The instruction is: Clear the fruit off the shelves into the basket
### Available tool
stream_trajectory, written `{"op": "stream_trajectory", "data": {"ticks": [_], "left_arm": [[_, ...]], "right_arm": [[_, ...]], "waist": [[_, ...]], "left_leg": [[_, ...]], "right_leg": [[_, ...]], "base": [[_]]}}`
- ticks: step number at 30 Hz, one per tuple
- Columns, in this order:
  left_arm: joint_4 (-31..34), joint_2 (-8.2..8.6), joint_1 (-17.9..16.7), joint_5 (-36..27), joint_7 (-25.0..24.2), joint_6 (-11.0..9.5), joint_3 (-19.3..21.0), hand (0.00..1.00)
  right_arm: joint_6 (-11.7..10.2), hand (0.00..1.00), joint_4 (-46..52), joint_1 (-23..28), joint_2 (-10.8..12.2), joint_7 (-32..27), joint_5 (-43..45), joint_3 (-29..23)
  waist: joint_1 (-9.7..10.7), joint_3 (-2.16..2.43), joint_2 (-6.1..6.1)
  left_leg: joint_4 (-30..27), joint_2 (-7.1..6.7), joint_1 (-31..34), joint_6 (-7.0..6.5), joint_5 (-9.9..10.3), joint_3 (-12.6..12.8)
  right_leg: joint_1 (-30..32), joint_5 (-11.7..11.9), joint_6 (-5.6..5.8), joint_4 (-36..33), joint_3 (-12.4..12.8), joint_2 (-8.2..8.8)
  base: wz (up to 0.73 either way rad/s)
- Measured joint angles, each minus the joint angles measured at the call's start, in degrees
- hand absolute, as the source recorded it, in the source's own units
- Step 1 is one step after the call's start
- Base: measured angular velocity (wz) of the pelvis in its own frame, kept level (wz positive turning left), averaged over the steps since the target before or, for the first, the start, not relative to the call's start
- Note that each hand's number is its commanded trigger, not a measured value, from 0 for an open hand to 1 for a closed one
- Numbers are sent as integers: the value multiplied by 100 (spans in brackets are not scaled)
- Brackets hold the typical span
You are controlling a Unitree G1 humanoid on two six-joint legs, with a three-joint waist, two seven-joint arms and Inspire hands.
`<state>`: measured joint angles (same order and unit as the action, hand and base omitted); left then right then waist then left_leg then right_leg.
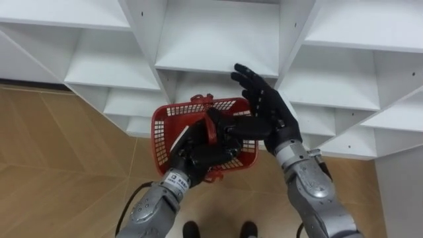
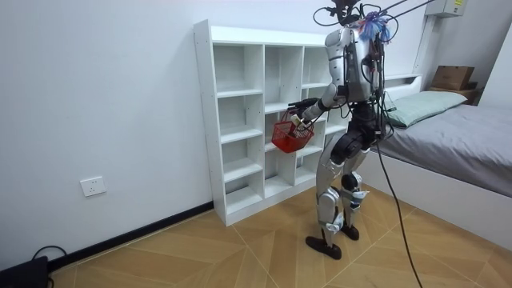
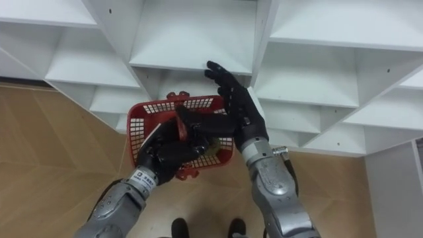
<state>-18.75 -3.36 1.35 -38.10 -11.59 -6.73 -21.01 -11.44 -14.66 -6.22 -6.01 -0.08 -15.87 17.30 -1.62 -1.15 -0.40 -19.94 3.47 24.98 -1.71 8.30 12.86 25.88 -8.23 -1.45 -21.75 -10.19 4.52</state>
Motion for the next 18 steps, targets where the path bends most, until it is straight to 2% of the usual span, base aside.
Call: {"op": "stream_trajectory", "data": {"ticks": [8,18], "left_arm": [[211,-142,18,-2,-51,-1,28,100],[189,-182,25,2,-56,-1,32,100]], "right_arm": [[-56,0,4,-124,-8,142,-15,0],[-72,0,-24,-125,-9,147,-13,16]], "waist": [[-5,0,0],[-9,-3,5]], "left_leg": [[-36,36,33,4,3,0],[-52,69,26,19,11,10]], "right_leg": [[12,12,-17,14,-3,-30],[-8,25,-39,24,-10,-51]], "base": [[0],[0]]}}
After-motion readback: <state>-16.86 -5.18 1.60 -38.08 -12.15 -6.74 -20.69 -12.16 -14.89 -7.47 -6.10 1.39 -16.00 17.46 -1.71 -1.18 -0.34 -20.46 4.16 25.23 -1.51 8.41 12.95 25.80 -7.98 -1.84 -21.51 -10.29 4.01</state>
